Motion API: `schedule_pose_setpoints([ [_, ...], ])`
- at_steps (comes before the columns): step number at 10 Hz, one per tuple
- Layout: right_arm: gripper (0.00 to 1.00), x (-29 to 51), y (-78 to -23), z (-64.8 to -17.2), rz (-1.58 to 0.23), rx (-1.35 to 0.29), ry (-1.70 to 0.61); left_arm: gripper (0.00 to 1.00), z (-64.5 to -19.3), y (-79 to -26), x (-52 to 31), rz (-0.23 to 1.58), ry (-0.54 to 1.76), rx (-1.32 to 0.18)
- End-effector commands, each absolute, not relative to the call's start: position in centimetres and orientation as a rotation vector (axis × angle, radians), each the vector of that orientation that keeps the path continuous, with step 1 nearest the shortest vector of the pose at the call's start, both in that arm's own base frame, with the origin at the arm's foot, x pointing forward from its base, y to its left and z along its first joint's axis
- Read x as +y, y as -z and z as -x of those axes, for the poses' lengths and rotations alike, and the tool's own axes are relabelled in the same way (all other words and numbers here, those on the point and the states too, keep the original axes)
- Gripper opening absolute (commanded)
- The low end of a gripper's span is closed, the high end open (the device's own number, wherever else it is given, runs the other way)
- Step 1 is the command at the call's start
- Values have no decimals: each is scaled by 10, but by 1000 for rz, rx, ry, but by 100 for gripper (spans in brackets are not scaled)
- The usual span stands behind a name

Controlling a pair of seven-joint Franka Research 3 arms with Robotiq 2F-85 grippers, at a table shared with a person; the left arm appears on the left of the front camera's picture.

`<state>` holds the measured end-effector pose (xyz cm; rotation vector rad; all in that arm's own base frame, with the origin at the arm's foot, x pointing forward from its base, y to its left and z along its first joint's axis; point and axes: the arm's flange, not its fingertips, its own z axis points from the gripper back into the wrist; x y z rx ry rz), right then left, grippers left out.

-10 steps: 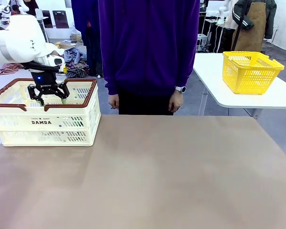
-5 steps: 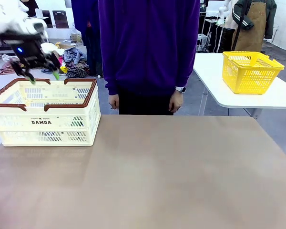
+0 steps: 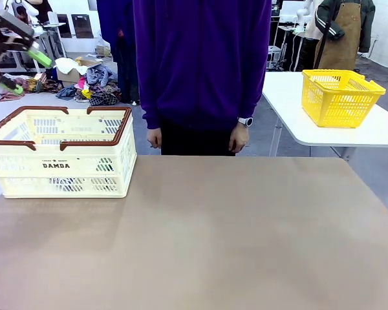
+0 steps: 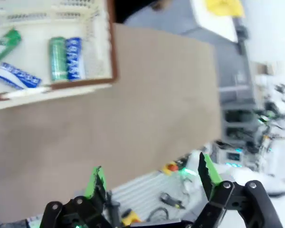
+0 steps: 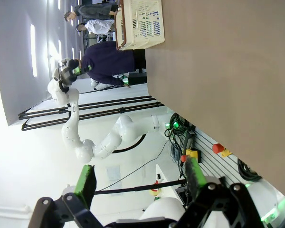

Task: Place the drinks into the Shopping basket.
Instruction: Pick up one drink and place it into the Shopping basket.

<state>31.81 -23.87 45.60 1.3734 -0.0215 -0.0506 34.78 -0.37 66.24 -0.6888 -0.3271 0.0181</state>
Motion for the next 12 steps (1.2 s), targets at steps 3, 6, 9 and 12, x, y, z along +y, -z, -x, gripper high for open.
schedule_pose_setpoints([
  [3,100,-237,-458,-314,-1367,-13,55,100,-316,-588,69,1136,35,-164],
  [6,100,-237,-458,-314,-1367,-13,55,100,-331,-505,107,1336,-2,-65],
  [9,100,-237,-458,-314,-1367,-13,55,100,-359,-498,104,1254,-205,-162],
  [12,100,-237,-458,-314,-1367,-13,55,100,-334,-475,116,1320,-126,-81],
])
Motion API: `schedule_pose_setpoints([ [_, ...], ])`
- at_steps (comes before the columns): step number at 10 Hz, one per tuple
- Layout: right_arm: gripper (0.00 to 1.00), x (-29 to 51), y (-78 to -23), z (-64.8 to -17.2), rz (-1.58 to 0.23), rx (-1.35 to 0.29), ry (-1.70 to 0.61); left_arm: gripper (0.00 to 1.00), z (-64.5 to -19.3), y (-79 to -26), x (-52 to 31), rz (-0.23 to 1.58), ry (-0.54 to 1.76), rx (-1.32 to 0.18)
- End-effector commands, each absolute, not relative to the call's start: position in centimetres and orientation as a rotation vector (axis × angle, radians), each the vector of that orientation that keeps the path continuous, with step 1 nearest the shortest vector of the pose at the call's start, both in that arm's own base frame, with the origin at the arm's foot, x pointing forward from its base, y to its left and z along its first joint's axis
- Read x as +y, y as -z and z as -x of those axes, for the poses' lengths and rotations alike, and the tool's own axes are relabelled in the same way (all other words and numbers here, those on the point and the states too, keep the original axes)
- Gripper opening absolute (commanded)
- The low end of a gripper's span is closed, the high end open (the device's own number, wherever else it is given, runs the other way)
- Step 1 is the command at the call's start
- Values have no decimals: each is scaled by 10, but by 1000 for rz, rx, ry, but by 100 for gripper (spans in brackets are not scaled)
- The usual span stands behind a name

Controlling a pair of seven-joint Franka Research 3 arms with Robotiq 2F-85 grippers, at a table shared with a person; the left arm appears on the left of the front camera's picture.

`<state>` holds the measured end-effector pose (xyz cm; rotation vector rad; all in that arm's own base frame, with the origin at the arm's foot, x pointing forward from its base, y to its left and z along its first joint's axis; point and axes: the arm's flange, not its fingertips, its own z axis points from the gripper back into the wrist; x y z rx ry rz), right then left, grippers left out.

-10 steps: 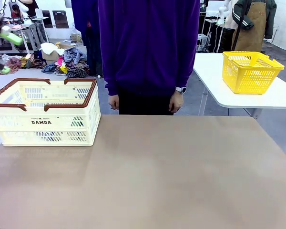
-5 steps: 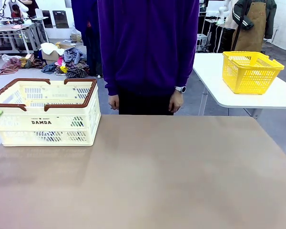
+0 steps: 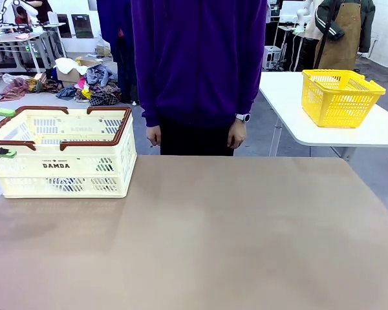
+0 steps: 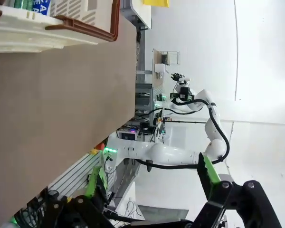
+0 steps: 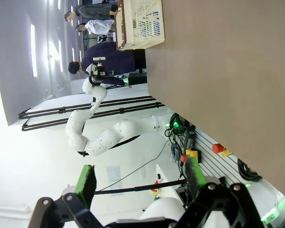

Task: Place the drinks into the Shopping basket.
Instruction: Pick up one drink and place it into the Shopping basket.

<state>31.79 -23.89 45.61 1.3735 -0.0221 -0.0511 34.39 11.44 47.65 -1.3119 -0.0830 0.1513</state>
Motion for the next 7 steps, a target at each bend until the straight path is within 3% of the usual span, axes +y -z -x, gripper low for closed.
schedule_pose_setpoints([
  [1,100,-237,-458,-314,-1367,-13,55,100,-334,-475,116,1320,-126,-81],
  [7,100,-237,-458,-314,-1367,-13,55,100,-334,-475,116,1320,-126,-81],
])
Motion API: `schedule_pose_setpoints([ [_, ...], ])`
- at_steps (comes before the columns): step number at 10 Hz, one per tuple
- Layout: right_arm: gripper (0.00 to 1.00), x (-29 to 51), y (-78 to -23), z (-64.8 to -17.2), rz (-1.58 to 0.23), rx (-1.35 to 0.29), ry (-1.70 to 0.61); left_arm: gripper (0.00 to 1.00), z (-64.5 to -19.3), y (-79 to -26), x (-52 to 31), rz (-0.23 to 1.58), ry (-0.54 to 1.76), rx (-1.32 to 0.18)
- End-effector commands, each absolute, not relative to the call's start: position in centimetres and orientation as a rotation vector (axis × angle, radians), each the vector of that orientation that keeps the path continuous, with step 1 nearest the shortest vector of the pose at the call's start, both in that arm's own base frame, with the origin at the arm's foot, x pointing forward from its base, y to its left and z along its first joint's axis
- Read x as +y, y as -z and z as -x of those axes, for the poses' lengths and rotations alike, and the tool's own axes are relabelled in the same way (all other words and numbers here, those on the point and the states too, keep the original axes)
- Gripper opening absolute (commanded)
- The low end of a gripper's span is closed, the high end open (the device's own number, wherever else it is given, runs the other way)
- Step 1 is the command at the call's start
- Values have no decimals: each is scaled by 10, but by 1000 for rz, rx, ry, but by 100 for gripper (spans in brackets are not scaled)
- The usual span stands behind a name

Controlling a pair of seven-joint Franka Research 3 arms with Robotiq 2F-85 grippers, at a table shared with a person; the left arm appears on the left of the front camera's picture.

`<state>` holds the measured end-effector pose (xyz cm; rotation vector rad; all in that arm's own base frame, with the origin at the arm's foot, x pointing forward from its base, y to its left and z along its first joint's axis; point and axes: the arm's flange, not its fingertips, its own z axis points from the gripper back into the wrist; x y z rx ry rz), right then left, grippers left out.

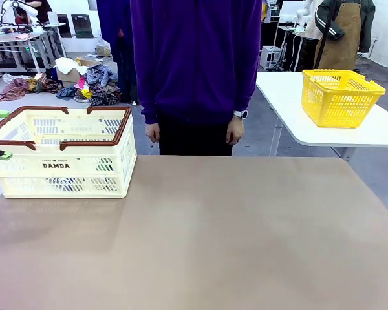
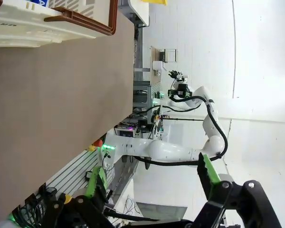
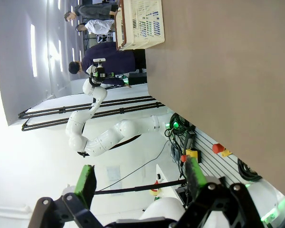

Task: Place the drinks into the Shopping basket.
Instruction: Pick up one drink and place it into the Shopping basket.

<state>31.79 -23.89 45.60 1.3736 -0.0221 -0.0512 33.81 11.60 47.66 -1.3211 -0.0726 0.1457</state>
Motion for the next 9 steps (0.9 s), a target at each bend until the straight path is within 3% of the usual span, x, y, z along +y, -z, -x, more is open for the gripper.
schedule_pose_setpoints([
  [1,100,-237,-458,-314,-1367,-13,55,100,-334,-475,116,1320,-126,-81],
  [9,100,-237,-458,-314,-1367,-13,55,100,-334,-475,116,1320,-126,-81],
])
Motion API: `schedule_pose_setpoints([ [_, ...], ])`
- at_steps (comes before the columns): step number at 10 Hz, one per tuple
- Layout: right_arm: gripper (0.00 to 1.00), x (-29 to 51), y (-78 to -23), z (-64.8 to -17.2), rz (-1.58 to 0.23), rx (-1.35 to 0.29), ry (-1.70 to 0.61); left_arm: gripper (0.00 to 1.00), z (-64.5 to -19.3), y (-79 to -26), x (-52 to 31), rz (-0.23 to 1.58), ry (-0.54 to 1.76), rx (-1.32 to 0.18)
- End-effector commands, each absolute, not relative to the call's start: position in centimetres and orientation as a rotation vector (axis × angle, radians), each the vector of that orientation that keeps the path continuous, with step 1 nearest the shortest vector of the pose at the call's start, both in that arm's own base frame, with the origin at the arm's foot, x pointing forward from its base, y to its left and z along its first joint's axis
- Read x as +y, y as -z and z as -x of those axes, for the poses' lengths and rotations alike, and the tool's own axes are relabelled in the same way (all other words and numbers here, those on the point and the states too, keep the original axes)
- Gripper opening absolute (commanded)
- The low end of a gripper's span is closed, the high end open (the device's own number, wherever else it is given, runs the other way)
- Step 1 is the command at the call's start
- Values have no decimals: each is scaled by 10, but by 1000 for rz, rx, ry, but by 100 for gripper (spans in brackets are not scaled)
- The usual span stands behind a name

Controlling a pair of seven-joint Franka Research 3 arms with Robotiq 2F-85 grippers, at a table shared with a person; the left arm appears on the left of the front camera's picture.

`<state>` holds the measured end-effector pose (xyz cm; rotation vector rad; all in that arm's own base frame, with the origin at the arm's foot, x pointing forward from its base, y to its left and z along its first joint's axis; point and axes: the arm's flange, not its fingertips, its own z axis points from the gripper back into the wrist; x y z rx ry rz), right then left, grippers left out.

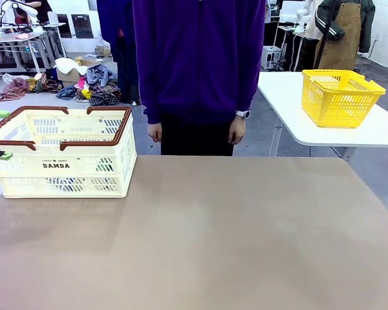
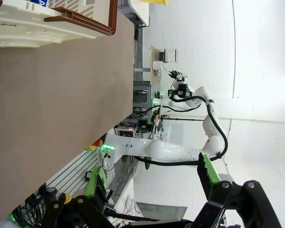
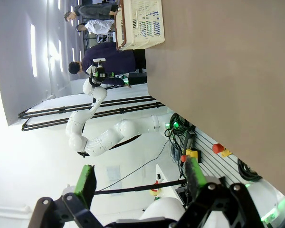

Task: Place the drinks into the Shopping basket.
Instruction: Pick up one drink and place it into the Shopping basket.

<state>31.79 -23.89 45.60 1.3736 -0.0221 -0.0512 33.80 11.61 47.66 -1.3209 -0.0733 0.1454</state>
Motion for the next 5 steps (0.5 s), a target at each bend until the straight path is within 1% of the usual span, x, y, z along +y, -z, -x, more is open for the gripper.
schedule_pose_setpoints([
  [1,100,-237,-458,-314,-1367,-13,55,100,-334,-475,116,1320,-126,-81],
  [5,100,-237,-458,-314,-1367,-13,55,100,-334,-475,116,1320,-126,-81],
])
